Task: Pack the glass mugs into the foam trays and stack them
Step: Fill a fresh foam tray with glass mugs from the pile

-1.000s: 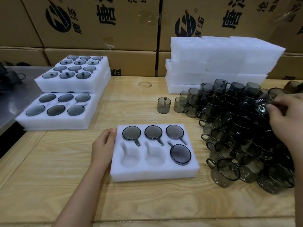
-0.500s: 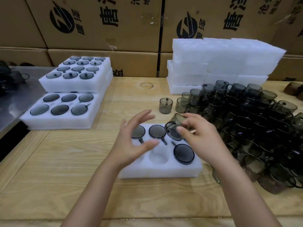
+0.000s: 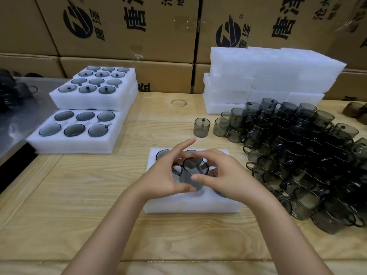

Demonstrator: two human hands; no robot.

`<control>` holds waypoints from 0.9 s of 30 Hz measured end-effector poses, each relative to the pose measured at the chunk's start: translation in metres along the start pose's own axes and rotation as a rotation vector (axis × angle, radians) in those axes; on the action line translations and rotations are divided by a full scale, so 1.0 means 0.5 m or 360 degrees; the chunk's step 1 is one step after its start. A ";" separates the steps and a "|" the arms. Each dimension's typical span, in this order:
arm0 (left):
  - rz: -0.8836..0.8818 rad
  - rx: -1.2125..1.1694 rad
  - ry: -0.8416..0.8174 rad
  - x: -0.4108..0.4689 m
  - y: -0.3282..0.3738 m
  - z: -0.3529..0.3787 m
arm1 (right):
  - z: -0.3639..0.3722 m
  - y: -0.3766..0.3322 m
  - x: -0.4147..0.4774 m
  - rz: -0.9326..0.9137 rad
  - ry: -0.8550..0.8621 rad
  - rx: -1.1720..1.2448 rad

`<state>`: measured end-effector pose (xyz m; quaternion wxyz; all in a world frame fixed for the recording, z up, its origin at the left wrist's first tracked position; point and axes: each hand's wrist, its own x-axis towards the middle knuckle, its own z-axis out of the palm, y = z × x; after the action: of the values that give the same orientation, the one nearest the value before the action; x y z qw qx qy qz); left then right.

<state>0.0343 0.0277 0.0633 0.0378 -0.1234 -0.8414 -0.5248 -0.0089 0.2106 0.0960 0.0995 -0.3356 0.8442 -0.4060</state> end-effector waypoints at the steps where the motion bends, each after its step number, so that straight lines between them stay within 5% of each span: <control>1: -0.0021 0.0015 0.0000 -0.001 0.000 0.001 | 0.002 0.000 -0.001 -0.0031 0.0029 -0.0005; 12: -0.0160 0.0183 -0.0030 -0.013 -0.011 -0.013 | 0.032 0.004 -0.018 0.0167 0.0218 -0.0357; 18: -0.0204 0.0373 -0.0152 -0.012 -0.003 -0.023 | 0.044 -0.020 0.001 0.0290 0.0101 -0.0552; 24: -0.0195 -0.0340 -0.0044 -0.005 0.026 -0.017 | 0.041 -0.016 0.008 0.0292 -0.0024 -0.0635; 27: -0.0060 -0.0212 0.0167 0.016 0.051 0.013 | 0.032 -0.028 0.018 0.0129 0.0022 -0.0435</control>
<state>0.0334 0.0458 0.0842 0.0637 -0.0822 -0.8036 -0.5861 -0.0021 0.1887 0.0969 0.0633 -0.3088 0.9051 -0.2854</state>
